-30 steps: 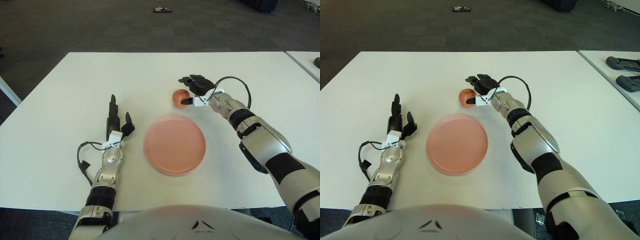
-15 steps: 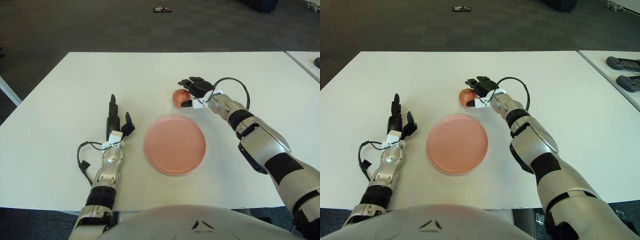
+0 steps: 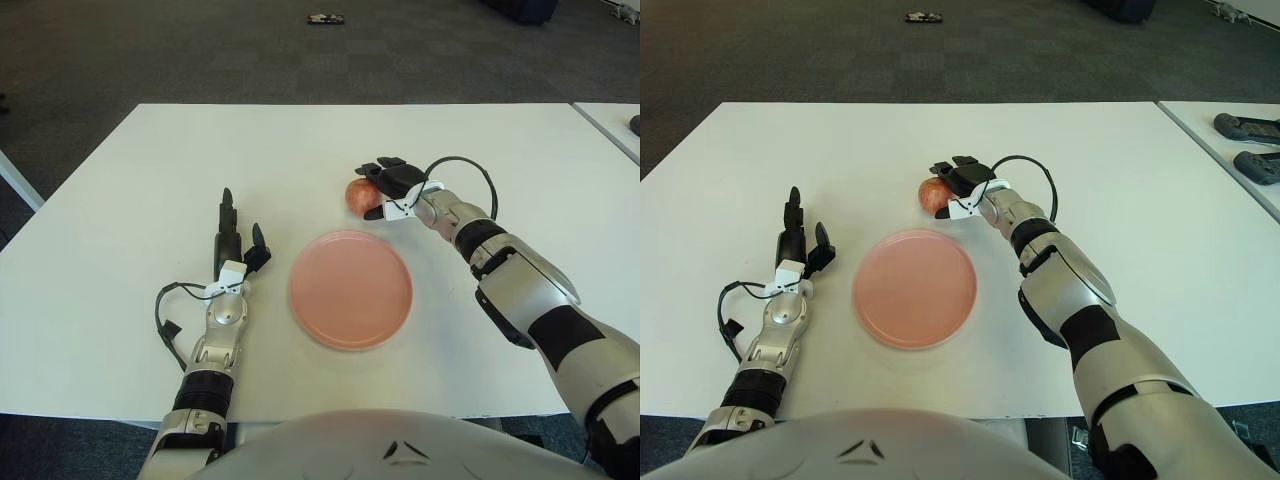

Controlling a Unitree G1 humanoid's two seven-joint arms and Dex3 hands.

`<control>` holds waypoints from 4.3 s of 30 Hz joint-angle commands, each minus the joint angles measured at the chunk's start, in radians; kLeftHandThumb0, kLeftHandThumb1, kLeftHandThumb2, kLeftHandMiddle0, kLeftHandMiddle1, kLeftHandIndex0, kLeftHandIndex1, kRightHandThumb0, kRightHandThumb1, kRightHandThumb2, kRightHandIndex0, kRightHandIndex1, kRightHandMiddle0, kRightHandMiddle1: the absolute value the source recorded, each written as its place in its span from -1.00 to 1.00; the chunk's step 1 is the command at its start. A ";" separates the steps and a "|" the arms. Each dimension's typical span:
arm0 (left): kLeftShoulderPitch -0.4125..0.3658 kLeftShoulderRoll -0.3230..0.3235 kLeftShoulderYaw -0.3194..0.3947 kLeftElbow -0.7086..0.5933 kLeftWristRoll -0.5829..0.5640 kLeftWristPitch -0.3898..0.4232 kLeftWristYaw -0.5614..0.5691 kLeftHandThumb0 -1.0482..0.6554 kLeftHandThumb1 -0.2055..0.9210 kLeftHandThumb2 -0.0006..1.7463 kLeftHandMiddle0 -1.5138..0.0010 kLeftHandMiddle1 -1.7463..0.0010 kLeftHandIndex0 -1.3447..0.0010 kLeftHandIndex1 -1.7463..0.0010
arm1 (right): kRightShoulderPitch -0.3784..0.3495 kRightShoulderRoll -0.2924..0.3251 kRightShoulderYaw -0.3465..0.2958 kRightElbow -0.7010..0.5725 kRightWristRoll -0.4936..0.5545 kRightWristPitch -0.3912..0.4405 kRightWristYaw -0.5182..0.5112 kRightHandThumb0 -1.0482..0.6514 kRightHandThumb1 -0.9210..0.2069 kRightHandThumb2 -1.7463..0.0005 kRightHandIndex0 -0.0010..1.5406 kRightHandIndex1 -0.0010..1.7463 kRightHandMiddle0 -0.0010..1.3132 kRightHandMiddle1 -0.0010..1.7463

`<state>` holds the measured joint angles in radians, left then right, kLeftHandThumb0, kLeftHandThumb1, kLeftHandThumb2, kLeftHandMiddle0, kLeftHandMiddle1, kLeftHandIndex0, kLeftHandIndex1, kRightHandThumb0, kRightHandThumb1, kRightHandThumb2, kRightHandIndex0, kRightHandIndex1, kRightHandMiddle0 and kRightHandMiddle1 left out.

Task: Put the apple into the plate.

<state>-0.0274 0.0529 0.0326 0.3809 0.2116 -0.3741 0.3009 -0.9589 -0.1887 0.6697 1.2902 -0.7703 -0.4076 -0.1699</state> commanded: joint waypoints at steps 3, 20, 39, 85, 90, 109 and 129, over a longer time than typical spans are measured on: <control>-0.014 -0.001 -0.003 0.011 0.009 -0.004 0.011 -0.84 1.00 0.14 1.00 1.00 1.00 1.00 | -0.003 0.001 0.009 0.004 -0.013 -0.006 0.001 -0.65 -1.00 0.61 -0.84 -0.97 -1.00 -0.63; -0.010 -0.013 -0.003 0.005 0.007 -0.008 0.027 -0.80 1.00 0.14 0.99 0.99 0.97 0.98 | 0.006 0.000 0.050 0.005 -0.045 -0.014 -0.002 -0.65 -1.00 0.59 -0.83 -0.97 -1.00 -0.63; -0.010 -0.014 -0.008 0.001 0.015 0.007 0.029 -0.82 1.00 0.14 1.00 1.00 0.99 0.97 | 0.007 -0.003 0.093 0.010 -0.076 -0.017 -0.009 -0.62 -1.00 0.59 -0.82 -0.97 -1.00 -0.58; -0.017 -0.036 -0.010 -0.022 0.012 0.018 0.040 -0.84 1.00 0.14 1.00 1.00 1.00 0.95 | 0.061 -0.017 0.078 0.026 -0.058 -0.093 -0.168 -0.29 -0.15 -0.31 -0.05 0.99 -0.22 0.99; -0.015 -0.036 -0.009 -0.027 0.017 0.017 0.045 -0.83 1.00 0.14 1.00 1.00 1.00 0.96 | 0.077 -0.010 0.077 0.026 -0.061 -0.100 -0.249 -0.30 -0.04 -0.40 0.13 1.00 -0.15 1.00; -0.006 -0.034 -0.009 -0.048 0.025 0.013 0.048 -0.82 1.00 0.14 1.00 1.00 1.00 0.95 | 0.084 0.013 0.048 0.041 -0.038 -0.112 -0.311 -0.34 0.16 -0.57 0.49 1.00 -0.02 1.00; 0.001 -0.030 -0.011 -0.068 0.026 0.032 0.042 -0.82 1.00 0.13 1.00 1.00 1.00 0.94 | 0.011 -0.012 -0.099 -0.016 0.055 -0.164 -0.290 -0.33 0.13 -0.55 0.51 1.00 -0.04 1.00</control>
<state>-0.0301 0.0146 0.0214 0.3214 0.2276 -0.3486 0.3415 -0.8935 -0.1844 0.6082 1.3079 -0.7536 -0.5433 -0.4696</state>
